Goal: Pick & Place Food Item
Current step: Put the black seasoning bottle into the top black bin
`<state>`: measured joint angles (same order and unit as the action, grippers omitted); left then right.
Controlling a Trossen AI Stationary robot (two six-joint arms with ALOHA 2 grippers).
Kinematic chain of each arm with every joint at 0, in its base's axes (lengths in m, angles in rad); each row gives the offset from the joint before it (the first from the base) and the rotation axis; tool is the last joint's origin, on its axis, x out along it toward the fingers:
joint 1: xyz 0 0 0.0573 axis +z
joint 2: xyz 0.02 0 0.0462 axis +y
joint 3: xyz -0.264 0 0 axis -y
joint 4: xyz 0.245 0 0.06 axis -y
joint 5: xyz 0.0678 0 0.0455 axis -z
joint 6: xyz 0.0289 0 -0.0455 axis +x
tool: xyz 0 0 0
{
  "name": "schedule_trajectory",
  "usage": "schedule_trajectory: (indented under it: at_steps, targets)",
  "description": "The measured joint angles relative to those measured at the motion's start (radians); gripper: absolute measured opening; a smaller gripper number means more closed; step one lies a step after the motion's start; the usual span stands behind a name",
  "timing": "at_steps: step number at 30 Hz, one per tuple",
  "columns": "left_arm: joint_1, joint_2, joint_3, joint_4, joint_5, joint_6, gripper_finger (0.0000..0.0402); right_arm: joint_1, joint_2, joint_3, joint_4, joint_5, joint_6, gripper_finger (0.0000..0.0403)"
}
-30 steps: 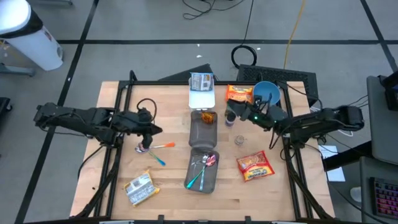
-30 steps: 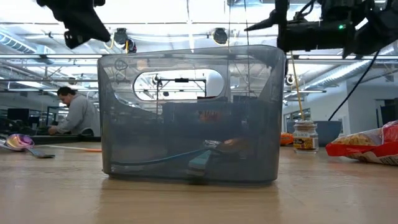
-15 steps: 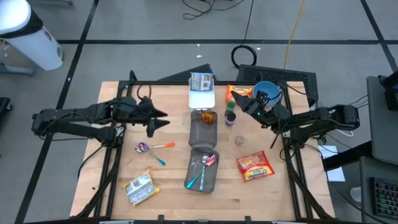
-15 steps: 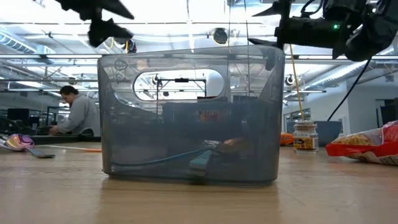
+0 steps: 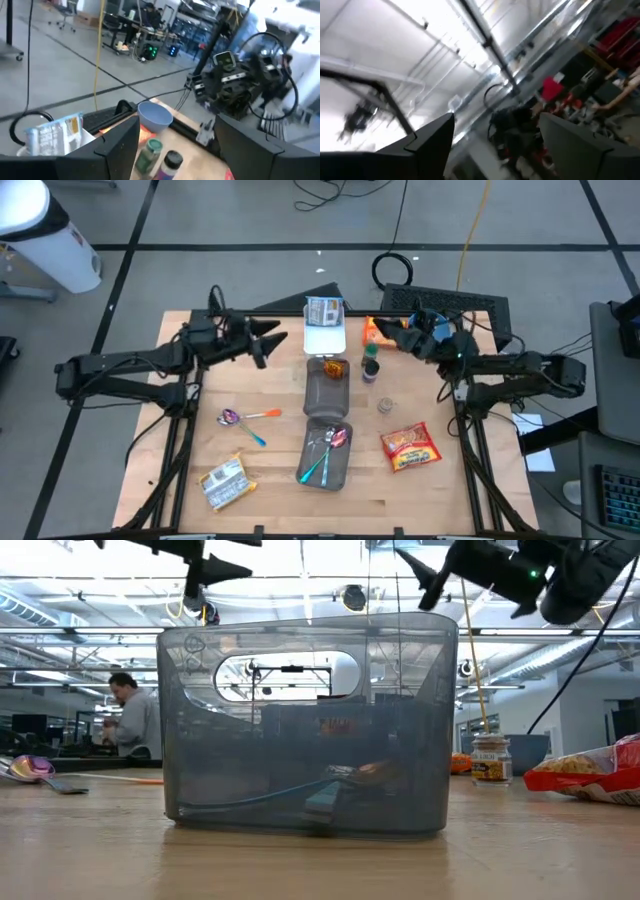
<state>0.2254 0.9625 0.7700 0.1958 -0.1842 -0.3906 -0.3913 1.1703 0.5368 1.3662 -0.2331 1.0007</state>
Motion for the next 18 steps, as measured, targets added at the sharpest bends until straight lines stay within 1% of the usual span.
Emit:
schedule_trajectory:
  at_steps: [2,4,6,9,11,13,15,18]
  targets:
    - [0.014,0.032,0.000,0.028,0.001,-0.054,0.0269,-0.037,-0.037,0.041,-0.109,-0.119,-0.019,0.0292]
    - [0.026,0.060,0.000,0.032,0.001,-0.094,0.0269,-0.060,-0.078,0.106,-0.305,-0.215,-0.080,0.0290]
    - [0.033,0.089,0.000,0.044,0.001,-0.121,0.0269,-0.072,-0.115,0.190,-0.574,-0.289,-0.194,0.0285]
    - [0.037,0.125,0.000,0.049,0.018,-0.149,0.0269,-0.074,-0.139,0.333,-1.015,-0.340,-0.451,0.0278]
    - [0.044,0.146,0.000,0.058,0.062,-0.162,0.0269,-0.074,-0.140,0.416,-1.292,-0.339,-0.621,0.0273]
    - [0.049,0.165,0.000,0.078,0.107,-0.174,0.0269,-0.069,-0.138,0.461,-1.499,-0.307,-0.750,0.0270]
    - [0.052,0.178,0.000,0.094,0.141,-0.186,0.0269,-0.053,-0.136,0.468,-1.618,-0.248,-0.828,0.0268]
    - [0.056,0.187,0.000,0.112,0.166,-0.196,0.0269,-0.027,-0.147,0.424,-1.695,-0.161,-0.890,0.0268]
